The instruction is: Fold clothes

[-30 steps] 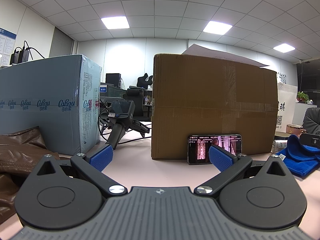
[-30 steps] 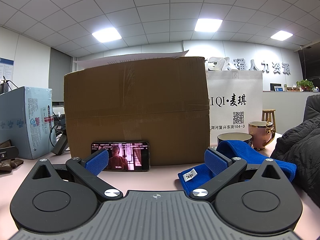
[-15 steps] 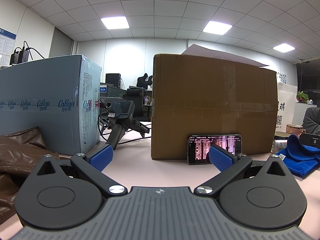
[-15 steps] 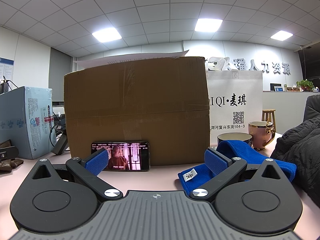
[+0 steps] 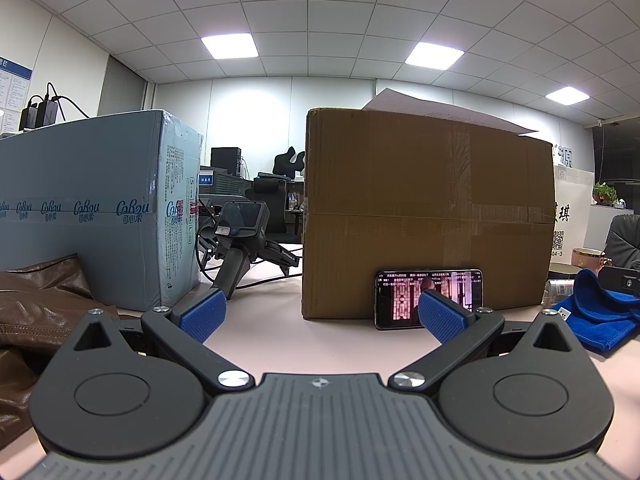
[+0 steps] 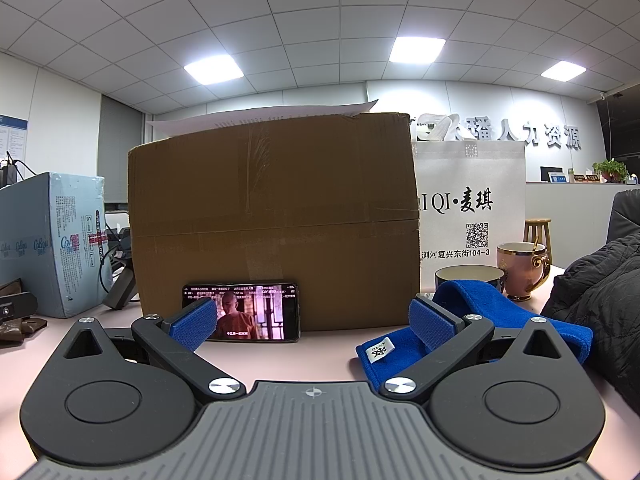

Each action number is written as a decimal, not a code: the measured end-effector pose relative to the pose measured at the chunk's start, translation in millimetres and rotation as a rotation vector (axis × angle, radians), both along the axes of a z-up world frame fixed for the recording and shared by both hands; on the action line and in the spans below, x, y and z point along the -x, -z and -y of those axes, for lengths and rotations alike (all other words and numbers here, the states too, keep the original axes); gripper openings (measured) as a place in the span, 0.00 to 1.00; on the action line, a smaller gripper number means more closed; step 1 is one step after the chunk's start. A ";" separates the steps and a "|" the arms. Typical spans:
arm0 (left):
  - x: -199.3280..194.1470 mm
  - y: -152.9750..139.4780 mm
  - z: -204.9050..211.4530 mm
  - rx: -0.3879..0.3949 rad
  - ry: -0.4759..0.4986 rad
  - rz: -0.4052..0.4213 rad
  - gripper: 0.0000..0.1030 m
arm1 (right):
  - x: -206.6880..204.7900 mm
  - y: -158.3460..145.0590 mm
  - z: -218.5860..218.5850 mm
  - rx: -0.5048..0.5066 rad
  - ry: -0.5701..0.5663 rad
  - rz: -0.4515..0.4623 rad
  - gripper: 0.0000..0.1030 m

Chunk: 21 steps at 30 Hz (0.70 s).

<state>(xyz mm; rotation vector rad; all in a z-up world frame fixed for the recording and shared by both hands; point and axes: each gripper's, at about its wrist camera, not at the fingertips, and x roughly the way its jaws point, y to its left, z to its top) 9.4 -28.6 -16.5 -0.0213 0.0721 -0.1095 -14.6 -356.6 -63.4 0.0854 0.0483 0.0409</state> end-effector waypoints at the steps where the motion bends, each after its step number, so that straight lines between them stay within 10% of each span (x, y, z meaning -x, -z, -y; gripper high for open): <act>1: 0.0 0.0 0.0 0.000 0.000 0.000 1.00 | -0.3 0.0 -0.1 0.000 0.000 0.000 1.00; 21: -0.7 0.2 -0.3 -0.002 0.001 0.003 1.00 | -0.7 0.2 -0.2 0.001 0.000 -0.001 1.00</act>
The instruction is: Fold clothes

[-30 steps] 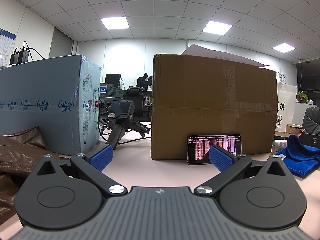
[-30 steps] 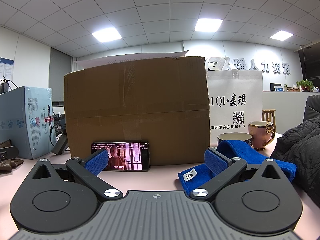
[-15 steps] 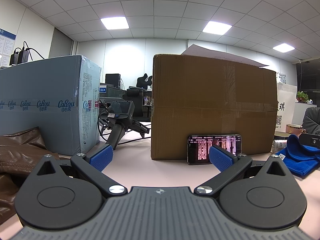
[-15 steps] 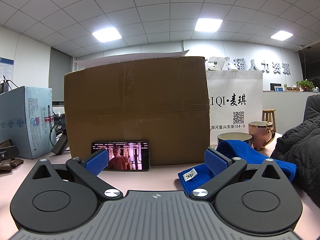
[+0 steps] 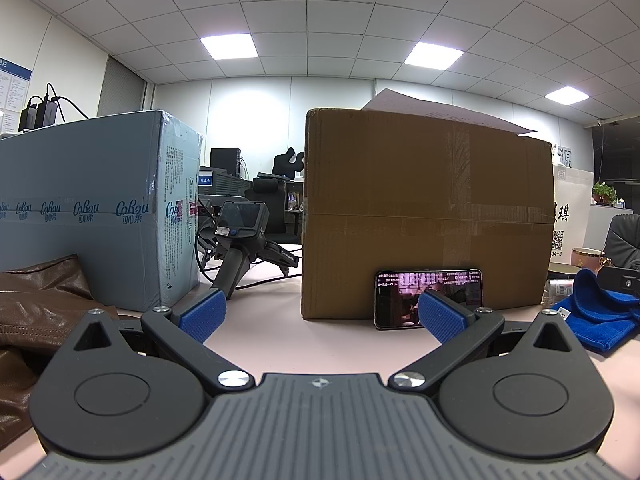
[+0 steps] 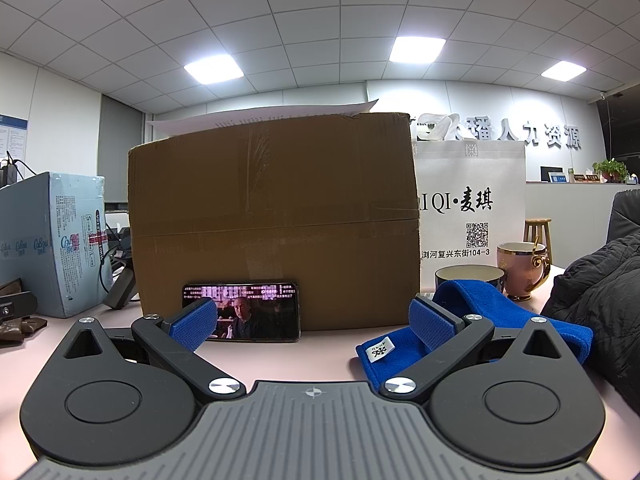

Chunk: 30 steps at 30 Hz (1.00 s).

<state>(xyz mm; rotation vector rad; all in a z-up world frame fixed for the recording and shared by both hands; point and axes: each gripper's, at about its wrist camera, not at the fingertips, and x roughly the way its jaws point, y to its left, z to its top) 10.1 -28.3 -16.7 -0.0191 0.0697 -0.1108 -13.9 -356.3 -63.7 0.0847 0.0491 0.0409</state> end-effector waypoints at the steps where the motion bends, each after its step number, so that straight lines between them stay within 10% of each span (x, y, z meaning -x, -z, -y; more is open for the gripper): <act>1: 0.1 0.0 0.1 -0.001 0.000 0.000 1.00 | 0.1 0.0 0.0 0.000 0.000 0.000 1.00; 30: 3.4 -0.4 0.4 -0.008 0.002 0.006 1.00 | 0.1 0.2 -0.3 -0.001 0.001 -0.004 1.00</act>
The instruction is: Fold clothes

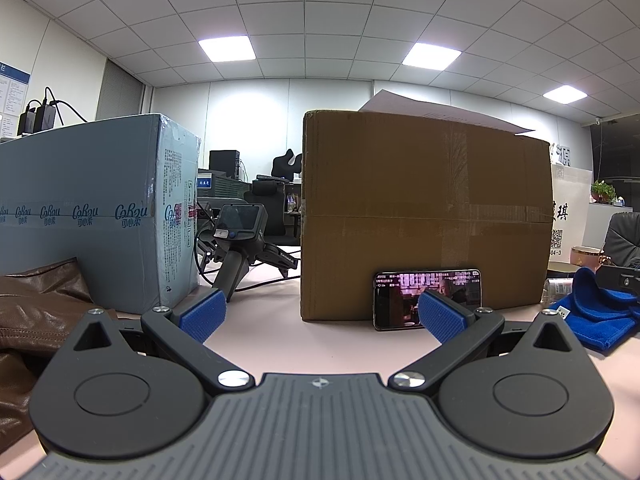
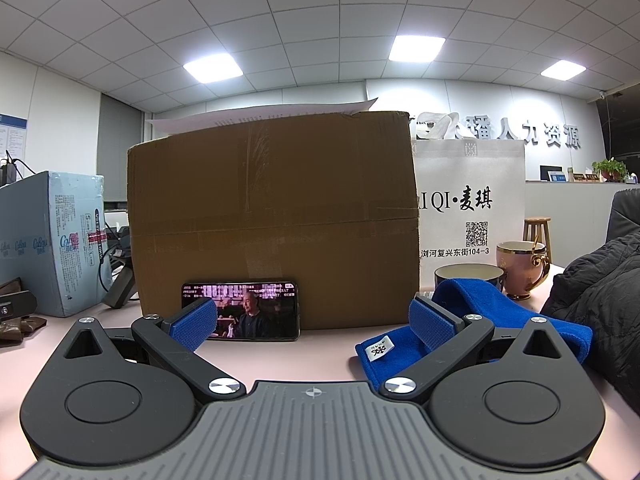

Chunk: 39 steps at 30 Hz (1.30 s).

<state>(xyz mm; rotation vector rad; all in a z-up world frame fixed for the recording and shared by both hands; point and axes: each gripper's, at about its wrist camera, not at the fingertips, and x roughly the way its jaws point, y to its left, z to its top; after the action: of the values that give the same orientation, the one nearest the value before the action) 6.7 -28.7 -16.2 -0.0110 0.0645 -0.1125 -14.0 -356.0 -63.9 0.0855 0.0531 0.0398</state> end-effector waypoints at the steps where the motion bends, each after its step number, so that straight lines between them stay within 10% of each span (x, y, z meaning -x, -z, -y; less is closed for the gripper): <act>1: 0.1 0.0 0.1 0.000 0.000 0.000 1.00 | -0.1 0.0 0.0 0.000 0.000 0.000 1.00; 39: -1.7 0.3 2.4 -0.005 0.003 -0.001 1.00 | -1.7 -0.1 0.7 0.000 -0.002 -0.006 1.00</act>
<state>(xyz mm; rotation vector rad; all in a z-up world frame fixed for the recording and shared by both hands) 8.4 -31.1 -16.6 -0.0055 0.0655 -0.1156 -12.3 -356.7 -63.8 0.0856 0.0592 0.0414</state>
